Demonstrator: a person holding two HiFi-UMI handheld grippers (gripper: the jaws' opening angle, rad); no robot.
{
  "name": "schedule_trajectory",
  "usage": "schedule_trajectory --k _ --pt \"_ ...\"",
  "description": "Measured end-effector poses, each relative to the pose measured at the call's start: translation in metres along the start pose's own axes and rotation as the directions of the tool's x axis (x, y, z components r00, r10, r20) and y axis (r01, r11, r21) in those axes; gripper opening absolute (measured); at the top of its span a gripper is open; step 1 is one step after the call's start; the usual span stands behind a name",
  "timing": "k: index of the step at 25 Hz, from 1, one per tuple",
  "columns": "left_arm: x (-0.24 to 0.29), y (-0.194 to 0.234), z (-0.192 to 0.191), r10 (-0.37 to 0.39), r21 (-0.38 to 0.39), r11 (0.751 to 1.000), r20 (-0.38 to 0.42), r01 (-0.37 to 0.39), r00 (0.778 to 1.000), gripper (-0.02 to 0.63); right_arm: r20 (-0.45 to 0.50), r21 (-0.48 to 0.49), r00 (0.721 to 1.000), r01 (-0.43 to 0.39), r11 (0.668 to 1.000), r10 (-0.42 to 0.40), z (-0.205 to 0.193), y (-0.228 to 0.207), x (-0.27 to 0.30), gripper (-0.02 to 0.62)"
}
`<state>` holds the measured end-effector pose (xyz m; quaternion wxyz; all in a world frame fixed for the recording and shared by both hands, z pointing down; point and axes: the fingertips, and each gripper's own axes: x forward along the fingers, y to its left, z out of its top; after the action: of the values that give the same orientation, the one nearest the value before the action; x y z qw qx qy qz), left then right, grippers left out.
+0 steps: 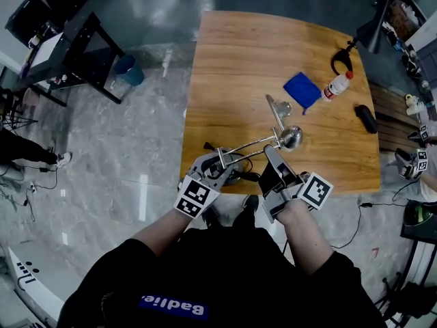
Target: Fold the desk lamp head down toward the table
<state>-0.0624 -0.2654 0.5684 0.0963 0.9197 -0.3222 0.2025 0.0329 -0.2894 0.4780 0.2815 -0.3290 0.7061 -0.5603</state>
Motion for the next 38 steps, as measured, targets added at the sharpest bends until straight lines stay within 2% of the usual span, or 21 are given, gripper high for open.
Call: schedule_trajectory --k 3,6,15,25,27,30,31,35,38 --pt "-0.001 0.001 0.0 0.004 -0.001 1.0 -0.003 -0.004 1.0 0.137 0.013 0.134 1.0 0.014 0.991 -0.016 -0.001 -0.029 -0.004 0.044" --pt "0.0 0.0 0.0 0.008 -0.003 1.0 -0.009 -0.009 1.0 0.137 0.014 0.254 1.0 0.022 0.967 -0.026 -0.008 -0.058 -0.007 0.058" --pt "0.001 0.001 -0.002 0.026 0.008 1.0 -0.023 -0.026 0.999 0.137 0.018 0.395 1.0 -0.016 0.918 0.01 -0.028 -0.101 -0.005 0.083" --pt "0.003 0.001 -0.002 0.042 0.003 0.999 -0.042 -0.042 0.998 0.137 0.041 0.428 0.997 -0.078 0.9 0.067 -0.034 -0.109 -0.004 0.095" --pt "0.004 0.001 -0.002 0.044 0.014 0.999 -0.045 -0.044 0.998 0.137 0.048 0.441 0.993 -0.118 0.889 0.108 -0.034 -0.105 -0.004 0.094" --pt "0.006 0.001 -0.002 0.042 0.022 0.999 -0.046 -0.041 0.998 0.137 0.078 0.464 0.978 -0.208 0.861 0.194 -0.034 -0.088 -0.007 0.156" --pt "0.006 0.001 -0.002 0.038 0.024 0.999 -0.048 -0.037 0.998 0.137 0.079 0.458 0.975 -0.221 0.861 0.208 -0.035 -0.081 -0.009 0.177" --pt "0.001 -0.001 -0.003 -0.005 0.015 1.0 -0.047 0.005 0.999 0.138 0.059 0.386 0.981 -0.192 0.902 0.183 -0.054 -0.059 -0.029 0.199" --pt "-0.015 0.001 0.002 -0.025 -0.008 1.0 0.018 0.025 1.0 0.14 0.073 0.326 0.986 -0.168 0.93 0.153 -0.068 -0.044 -0.047 0.199"
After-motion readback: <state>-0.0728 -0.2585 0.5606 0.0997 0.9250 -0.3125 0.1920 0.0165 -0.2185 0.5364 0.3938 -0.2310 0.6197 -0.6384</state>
